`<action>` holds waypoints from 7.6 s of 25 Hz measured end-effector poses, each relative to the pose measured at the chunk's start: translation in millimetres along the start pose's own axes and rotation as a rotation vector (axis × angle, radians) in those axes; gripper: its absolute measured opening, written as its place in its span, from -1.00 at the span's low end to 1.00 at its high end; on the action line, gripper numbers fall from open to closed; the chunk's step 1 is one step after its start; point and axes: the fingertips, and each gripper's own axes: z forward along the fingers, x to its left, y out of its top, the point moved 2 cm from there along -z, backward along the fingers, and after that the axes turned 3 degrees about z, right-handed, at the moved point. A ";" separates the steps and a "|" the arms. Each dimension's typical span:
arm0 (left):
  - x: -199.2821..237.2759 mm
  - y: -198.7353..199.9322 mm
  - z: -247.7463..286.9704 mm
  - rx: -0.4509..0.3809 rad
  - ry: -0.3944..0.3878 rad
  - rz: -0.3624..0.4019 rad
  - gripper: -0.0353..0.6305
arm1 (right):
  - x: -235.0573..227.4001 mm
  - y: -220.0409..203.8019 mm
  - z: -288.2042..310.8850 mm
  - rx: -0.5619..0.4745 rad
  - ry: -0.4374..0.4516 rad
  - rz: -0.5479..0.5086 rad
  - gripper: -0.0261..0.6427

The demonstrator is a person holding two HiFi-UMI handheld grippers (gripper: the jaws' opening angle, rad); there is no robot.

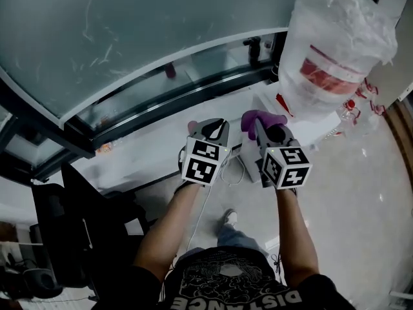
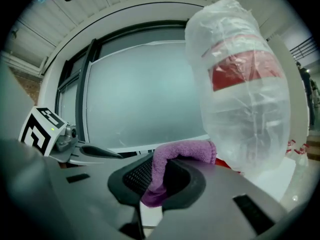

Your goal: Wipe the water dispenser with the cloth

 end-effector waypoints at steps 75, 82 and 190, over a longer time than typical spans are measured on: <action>-11.9 -411.2 263.3 -0.150 -0.145 0.044 -0.78 | -174.0 -500.9 229.5 -0.134 -0.214 0.319 -0.78; -6.1 -419.9 268.6 -0.149 -0.149 -0.013 -0.78 | -185.0 -580.8 250.7 -0.021 -0.243 0.376 -0.79; -58.4 -408.4 243.4 -0.204 -0.233 0.036 -0.78 | -180.9 -507.6 165.0 -0.160 -0.196 0.394 -0.78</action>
